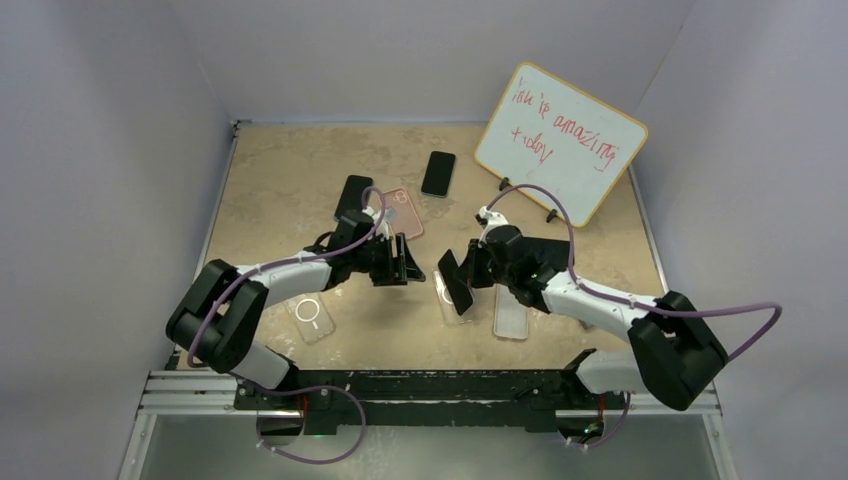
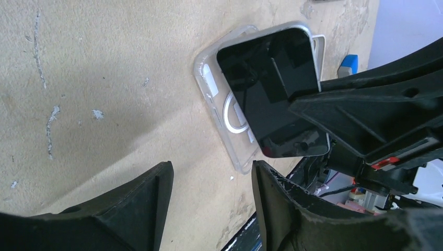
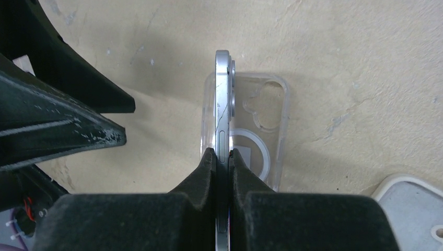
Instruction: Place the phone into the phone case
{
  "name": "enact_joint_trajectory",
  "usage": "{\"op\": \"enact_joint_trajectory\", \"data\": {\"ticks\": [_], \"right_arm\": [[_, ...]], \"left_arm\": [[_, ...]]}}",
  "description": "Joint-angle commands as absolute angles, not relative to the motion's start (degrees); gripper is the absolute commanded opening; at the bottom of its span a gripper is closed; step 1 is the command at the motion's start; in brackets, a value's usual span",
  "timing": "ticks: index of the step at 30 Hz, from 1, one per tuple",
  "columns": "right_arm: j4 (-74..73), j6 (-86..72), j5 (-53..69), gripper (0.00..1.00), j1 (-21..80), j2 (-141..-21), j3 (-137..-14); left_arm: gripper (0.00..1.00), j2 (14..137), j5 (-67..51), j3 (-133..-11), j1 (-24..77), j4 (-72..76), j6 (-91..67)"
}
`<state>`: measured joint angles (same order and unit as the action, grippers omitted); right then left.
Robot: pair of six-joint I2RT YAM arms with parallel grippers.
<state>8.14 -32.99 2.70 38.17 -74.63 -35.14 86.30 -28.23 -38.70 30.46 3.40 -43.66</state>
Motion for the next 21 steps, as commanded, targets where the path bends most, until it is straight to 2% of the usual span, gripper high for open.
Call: {"op": "enact_joint_trajectory", "data": {"ticks": [1,11,21], "right_arm": [[15.22,-34.57,5.70,0.00,38.06,-74.35,-32.56],[18.61,-37.02,6.11,0.00,38.06,-73.98,-26.98],[31.09,-47.91,3.66,0.00,38.14,-74.89,-19.35]], "left_arm": [[0.58,87.50,-28.38,-37.83,30.59,8.03,-45.54],[0.55,89.12,-29.20,-37.05,31.08,9.90,-46.22],[0.51,91.21,-29.36,-36.61,33.83,12.01,-47.30]]}}
